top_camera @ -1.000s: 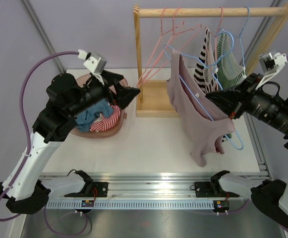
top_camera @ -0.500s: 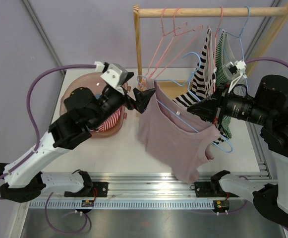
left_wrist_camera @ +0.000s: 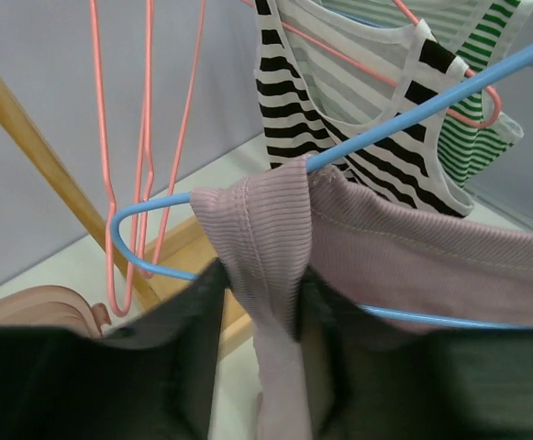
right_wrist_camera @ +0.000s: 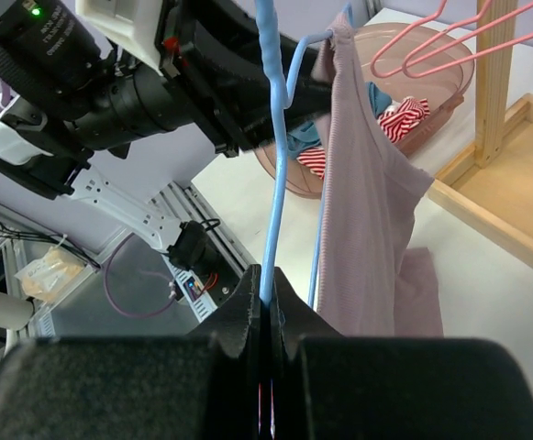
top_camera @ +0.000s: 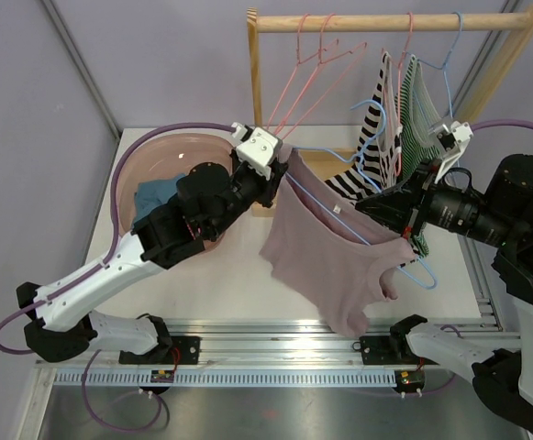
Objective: Remove the tank top from the hanger
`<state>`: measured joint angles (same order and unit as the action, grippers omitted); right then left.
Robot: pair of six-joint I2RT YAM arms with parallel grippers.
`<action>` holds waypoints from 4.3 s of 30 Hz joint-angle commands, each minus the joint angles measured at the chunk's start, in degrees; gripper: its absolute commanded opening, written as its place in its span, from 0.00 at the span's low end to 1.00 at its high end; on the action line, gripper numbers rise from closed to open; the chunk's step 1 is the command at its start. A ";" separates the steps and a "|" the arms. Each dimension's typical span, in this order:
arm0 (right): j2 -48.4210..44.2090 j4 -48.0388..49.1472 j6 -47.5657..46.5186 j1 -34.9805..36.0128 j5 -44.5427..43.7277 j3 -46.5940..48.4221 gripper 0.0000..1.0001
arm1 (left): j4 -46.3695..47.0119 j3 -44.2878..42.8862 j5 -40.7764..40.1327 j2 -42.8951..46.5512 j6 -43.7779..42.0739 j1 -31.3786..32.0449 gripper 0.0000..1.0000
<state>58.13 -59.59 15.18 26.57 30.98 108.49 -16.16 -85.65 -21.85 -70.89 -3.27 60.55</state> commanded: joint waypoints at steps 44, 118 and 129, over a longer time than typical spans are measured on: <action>-31.49 74.78 9.26 -0.02 -22.19 -58.02 0.00 | 5.26 32.20 41.00 20.62 17.15 -6.24 0.00; 32.06 3.17 -6.48 -2.84 -41.00 26.43 0.72 | -6.34 33.44 5.86 12.19 27.88 7.73 0.99; 6.23 10.98 -1.39 -2.75 -32.57 0.96 0.99 | -2.64 25.19 6.02 -13.10 25.94 14.94 0.99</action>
<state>69.38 -53.67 11.51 23.88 -6.44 114.24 -22.37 -56.31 -15.07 -79.29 23.33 74.72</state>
